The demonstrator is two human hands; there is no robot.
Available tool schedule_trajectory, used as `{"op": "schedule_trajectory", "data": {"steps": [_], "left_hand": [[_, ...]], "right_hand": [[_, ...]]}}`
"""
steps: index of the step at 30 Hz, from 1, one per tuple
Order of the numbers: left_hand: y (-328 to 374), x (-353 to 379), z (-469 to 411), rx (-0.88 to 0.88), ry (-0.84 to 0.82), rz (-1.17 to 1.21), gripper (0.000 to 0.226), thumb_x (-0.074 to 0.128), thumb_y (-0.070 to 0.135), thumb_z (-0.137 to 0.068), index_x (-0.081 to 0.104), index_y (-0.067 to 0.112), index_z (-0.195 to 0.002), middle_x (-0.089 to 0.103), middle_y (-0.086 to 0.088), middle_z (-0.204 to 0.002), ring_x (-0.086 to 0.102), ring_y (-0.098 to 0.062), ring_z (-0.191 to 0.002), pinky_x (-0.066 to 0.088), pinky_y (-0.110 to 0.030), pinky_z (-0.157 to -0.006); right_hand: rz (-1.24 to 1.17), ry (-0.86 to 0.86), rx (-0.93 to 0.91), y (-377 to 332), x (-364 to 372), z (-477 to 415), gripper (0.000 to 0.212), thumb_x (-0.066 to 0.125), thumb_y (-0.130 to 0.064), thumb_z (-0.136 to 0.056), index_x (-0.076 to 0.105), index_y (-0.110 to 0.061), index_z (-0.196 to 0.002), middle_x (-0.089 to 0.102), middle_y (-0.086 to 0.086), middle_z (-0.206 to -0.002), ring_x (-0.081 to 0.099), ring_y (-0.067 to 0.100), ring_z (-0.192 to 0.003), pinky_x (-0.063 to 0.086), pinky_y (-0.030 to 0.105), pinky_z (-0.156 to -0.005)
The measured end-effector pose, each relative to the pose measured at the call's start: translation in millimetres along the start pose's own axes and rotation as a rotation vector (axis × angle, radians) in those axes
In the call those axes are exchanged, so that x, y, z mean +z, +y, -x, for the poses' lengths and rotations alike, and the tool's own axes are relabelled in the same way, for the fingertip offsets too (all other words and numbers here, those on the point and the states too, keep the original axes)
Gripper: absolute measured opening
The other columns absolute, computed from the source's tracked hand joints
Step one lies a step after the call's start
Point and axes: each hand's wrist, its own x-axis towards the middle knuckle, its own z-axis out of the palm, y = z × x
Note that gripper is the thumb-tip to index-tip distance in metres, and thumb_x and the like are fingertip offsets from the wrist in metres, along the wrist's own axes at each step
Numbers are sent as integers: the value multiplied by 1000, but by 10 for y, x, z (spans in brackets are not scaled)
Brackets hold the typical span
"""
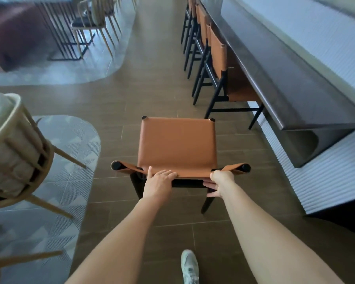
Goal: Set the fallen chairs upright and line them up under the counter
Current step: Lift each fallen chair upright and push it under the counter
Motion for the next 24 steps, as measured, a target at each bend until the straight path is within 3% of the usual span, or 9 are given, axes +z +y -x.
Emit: {"op": "schedule_trajectory", "data": {"steps": [5, 12, 15, 19, 22, 24], "left_hand": [[-27, -205, -415, -42, -28, 12, 63, 39, 2, -87, 43, 34, -142, 50, 11, -143, 42, -13, -133, 8, -36, -119], [-53, -394, -801, -79, -41, 26, 65, 43, -1, -85, 47, 34, -140, 55, 12, -139, 44, -16, -129, 19, -36, -117], [-63, -350, -789, -54, -44, 14, 67, 44, -3, -82, 48, 33, -139, 55, 12, -138, 47, -11, -128, 14, -38, -118], [-52, -393, -789, -62, -29, 46, 70, 42, -7, -81, 48, 31, -139, 54, 11, -139, 46, -12, -129, 10, -40, -119], [-83, -387, -757, -11, -71, 32, 70, 35, -12, -85, 42, 27, -142, 41, 5, -150, 32, -16, -141, -3, -47, -119], [-104, -378, -748, 12, -111, 38, 58, 33, -6, -94, 38, 25, -144, 24, 1, -159, 17, -15, -147, -9, -50, -117]], "right_hand": [[85, -33, 56, -362, 6, -190, 37, 41, -9, -101, 42, -8, -139, 70, 14, -107, 59, 28, -94, 28, 73, -103], [122, -41, 93, -763, 108, -428, 35, 42, -4, -99, 47, -2, -133, 70, 13, -106, 59, 29, -96, 28, 72, -103], [93, -24, 118, -764, 101, -453, 22, 43, -1, -97, 46, 1, -119, 70, 13, -96, 63, 30, -90, 32, 69, -102], [83, -45, 97, -755, 102, -473, 23, 45, -1, -97, 56, -2, -117, 71, 12, -92, 65, 27, -88, 37, 62, -101], [83, -56, 93, -754, 84, -464, 23, 45, -2, -97, 59, -5, -115, 71, 11, -92, 66, 24, -84, 41, 53, -93], [94, -47, 82, -748, 83, -455, 23, 44, -3, -97, 60, -6, -113, 71, 10, -88, 66, 21, -78, 42, 49, -88]]}}
